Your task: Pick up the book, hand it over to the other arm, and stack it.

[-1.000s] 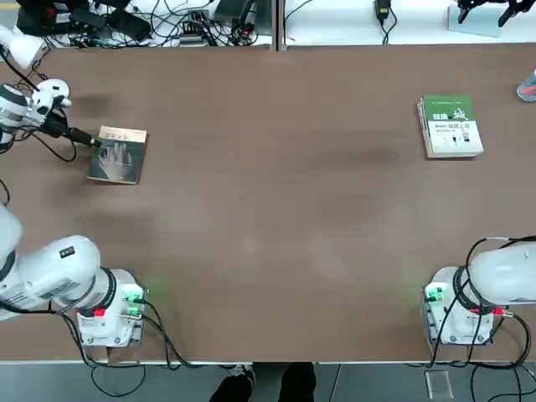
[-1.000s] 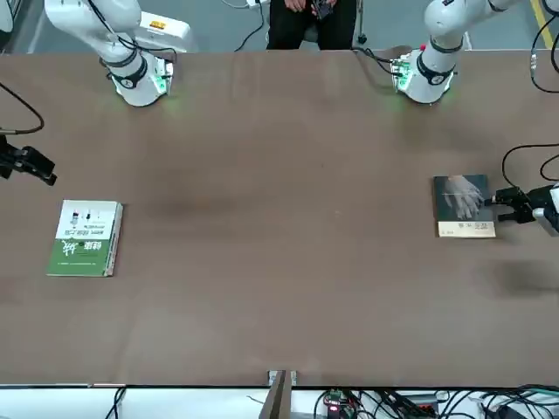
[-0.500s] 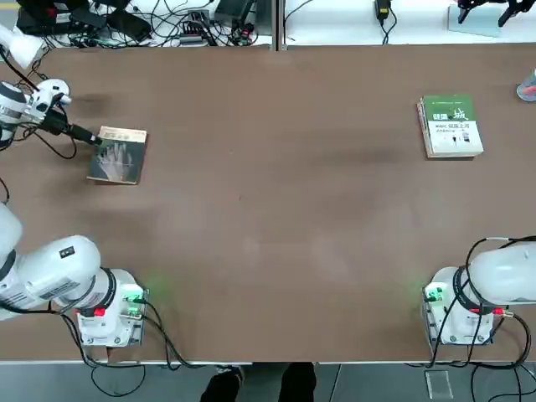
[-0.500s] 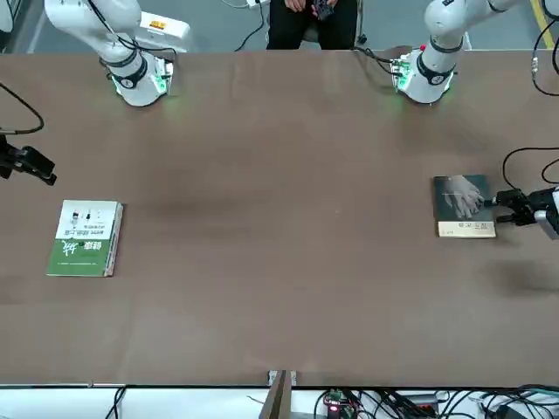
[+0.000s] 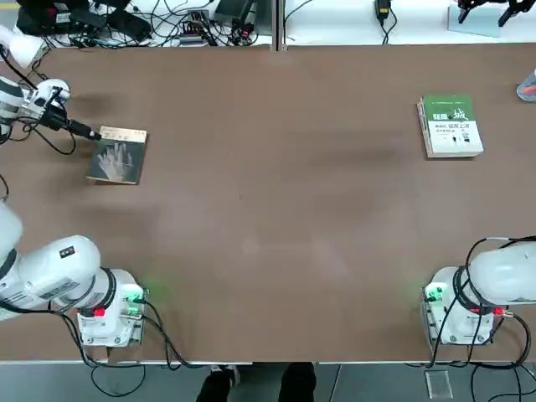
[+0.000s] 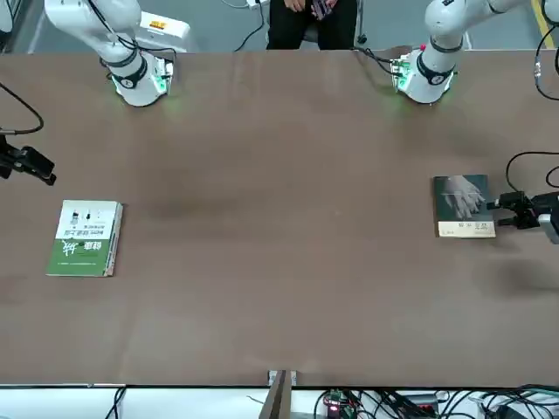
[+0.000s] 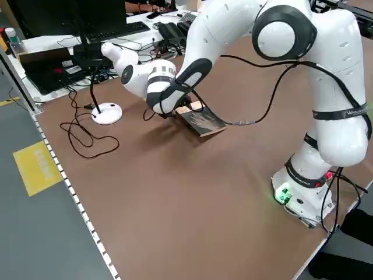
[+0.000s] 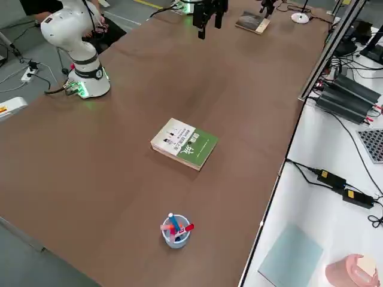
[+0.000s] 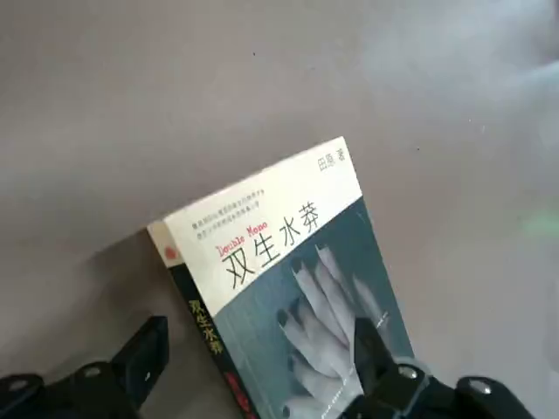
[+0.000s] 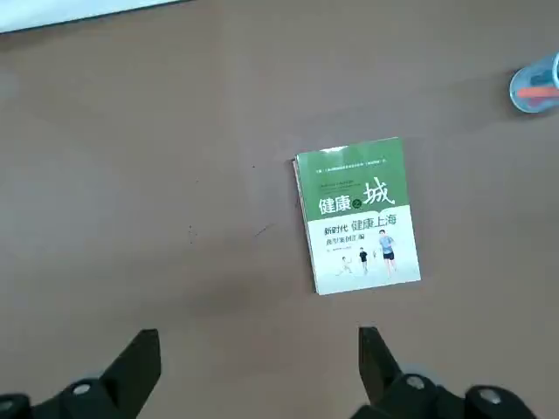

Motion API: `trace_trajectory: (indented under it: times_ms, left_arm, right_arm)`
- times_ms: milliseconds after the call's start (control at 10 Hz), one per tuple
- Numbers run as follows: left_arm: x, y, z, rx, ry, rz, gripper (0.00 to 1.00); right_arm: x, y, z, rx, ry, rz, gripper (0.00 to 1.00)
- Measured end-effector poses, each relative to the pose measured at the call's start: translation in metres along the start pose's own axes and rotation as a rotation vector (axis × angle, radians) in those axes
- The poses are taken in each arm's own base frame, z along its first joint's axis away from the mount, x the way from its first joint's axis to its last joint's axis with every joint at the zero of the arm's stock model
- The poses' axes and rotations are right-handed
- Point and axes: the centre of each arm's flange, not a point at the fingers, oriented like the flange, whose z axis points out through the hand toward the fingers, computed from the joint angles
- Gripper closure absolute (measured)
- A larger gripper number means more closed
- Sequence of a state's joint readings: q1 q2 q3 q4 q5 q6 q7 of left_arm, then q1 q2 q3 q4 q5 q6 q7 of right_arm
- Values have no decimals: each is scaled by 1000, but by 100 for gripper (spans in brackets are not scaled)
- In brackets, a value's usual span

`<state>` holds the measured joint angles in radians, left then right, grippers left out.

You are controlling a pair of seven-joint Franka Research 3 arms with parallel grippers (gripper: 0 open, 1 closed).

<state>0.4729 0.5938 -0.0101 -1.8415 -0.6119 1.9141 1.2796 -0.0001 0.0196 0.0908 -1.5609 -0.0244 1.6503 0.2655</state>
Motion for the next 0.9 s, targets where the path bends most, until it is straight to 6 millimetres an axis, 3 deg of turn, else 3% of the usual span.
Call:
trace_trajectory:
  times_ms: [900]
  left_arm:
    - [-4, -9, 10, -27, 13, -8, 9]
  right_arm:
    - [0, 0, 0, 0, 0, 0, 0]
